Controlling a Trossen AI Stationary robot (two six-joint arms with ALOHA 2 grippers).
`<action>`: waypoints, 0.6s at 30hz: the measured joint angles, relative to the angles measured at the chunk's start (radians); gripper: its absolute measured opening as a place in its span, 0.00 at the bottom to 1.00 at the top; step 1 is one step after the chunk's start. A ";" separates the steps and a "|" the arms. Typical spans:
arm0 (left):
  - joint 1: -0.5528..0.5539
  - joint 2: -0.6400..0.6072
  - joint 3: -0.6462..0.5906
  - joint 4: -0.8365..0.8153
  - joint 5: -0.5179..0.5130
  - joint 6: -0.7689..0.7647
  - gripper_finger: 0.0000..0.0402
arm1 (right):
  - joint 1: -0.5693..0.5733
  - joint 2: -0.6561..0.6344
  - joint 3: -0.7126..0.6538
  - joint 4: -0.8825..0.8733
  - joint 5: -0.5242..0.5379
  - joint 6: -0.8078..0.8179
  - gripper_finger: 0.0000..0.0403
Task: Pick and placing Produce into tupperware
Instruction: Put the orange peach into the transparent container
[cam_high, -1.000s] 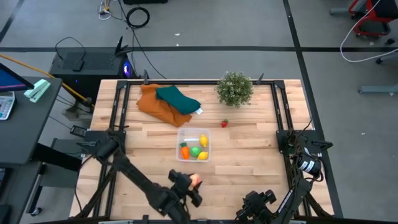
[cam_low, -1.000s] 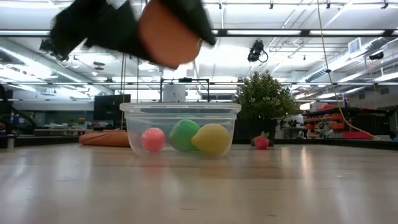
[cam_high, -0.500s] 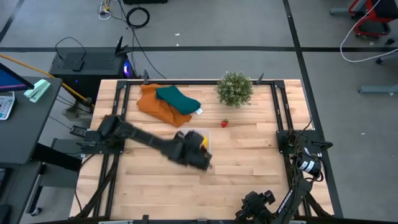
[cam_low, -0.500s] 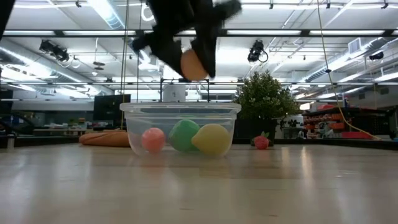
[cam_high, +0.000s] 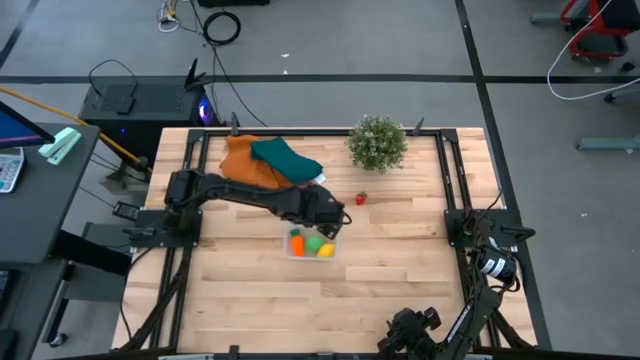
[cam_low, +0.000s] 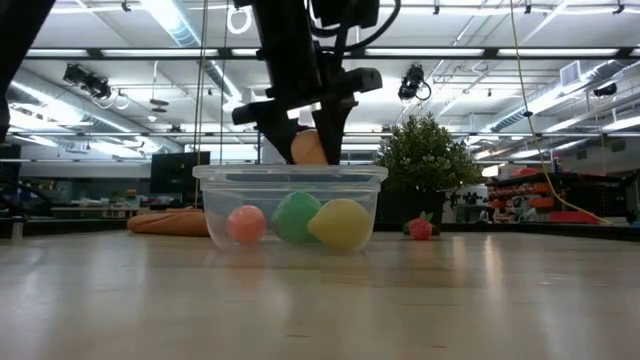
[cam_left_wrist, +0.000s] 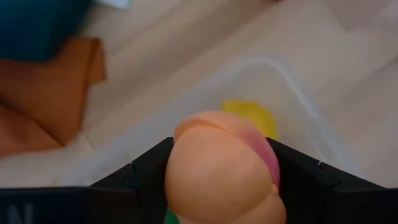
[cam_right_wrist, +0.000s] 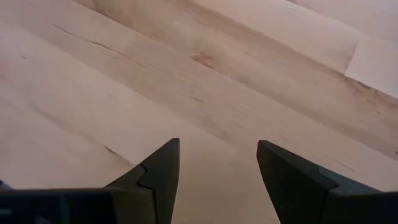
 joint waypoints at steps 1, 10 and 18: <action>0.008 0.000 0.000 -0.002 0.027 0.000 0.59 | 0.000 0.000 0.000 0.000 0.001 0.005 0.45; 0.015 0.002 -0.002 -0.039 0.077 0.016 0.60 | 0.000 0.000 0.000 0.000 0.021 0.006 0.45; -0.009 0.003 -0.147 0.008 0.086 -0.027 0.59 | 0.000 0.000 0.000 0.000 0.021 0.006 0.45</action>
